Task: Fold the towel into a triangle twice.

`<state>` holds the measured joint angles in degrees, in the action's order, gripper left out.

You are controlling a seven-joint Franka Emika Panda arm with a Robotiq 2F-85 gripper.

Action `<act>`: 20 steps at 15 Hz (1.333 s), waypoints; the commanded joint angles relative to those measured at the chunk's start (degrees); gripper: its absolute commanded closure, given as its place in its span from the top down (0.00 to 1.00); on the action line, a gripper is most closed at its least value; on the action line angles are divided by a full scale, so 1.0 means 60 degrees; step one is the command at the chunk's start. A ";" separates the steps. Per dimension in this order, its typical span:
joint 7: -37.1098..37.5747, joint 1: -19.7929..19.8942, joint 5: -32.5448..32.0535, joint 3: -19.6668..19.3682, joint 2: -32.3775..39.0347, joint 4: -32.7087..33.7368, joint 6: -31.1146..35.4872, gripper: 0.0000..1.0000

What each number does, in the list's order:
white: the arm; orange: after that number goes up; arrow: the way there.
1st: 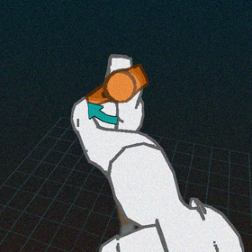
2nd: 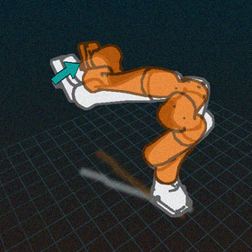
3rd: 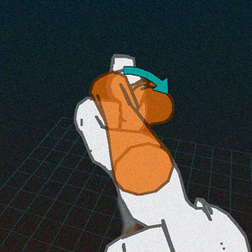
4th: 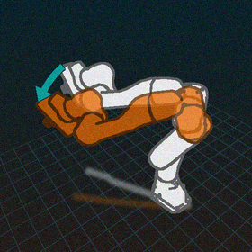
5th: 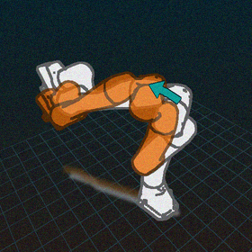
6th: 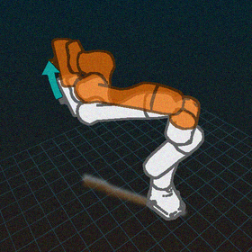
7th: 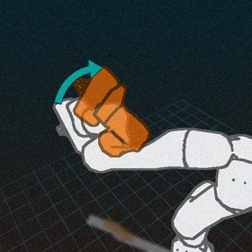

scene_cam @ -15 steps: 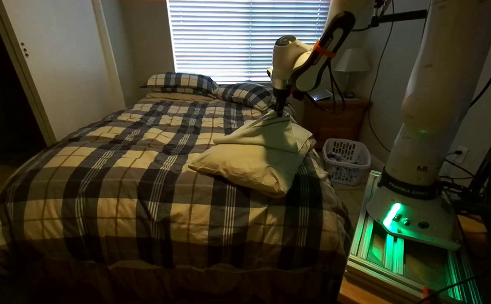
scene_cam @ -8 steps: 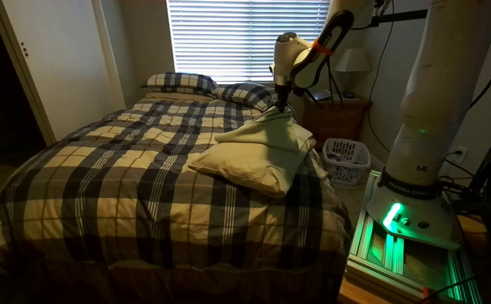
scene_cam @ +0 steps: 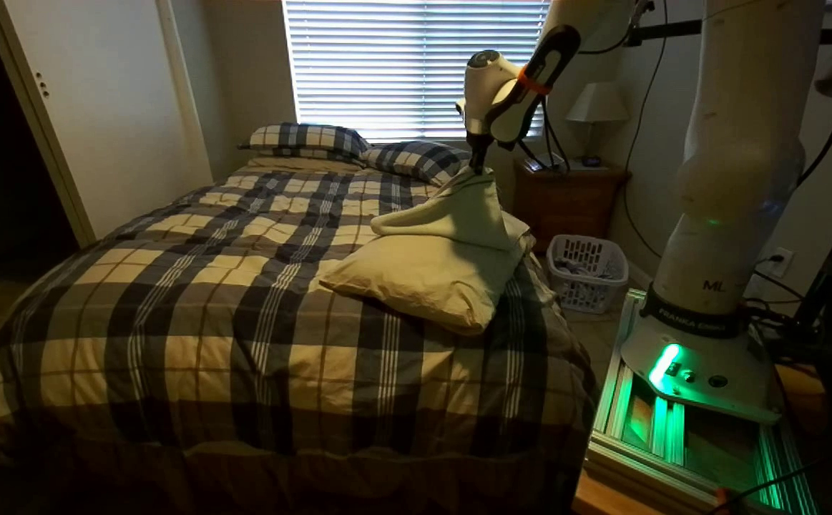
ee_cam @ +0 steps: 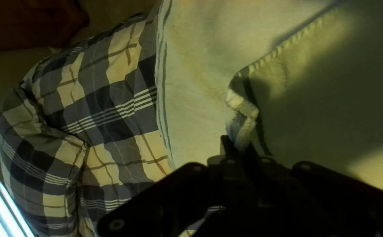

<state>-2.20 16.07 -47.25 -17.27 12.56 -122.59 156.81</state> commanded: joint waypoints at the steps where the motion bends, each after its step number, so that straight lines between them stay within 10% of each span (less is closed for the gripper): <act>1: -0.1095 0.0265 0.0323 0.0005 0.1017 0.1207 0.0214 0.01; 12: -0.3136 0.1316 0.2420 0.0229 0.3058 0.3980 0.0319 0.01; 20: -0.2918 0.1036 0.2313 -0.0021 0.2943 0.3757 0.0194 0.06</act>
<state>-18.89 23.07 -34.50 -16.50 30.04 -100.15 157.86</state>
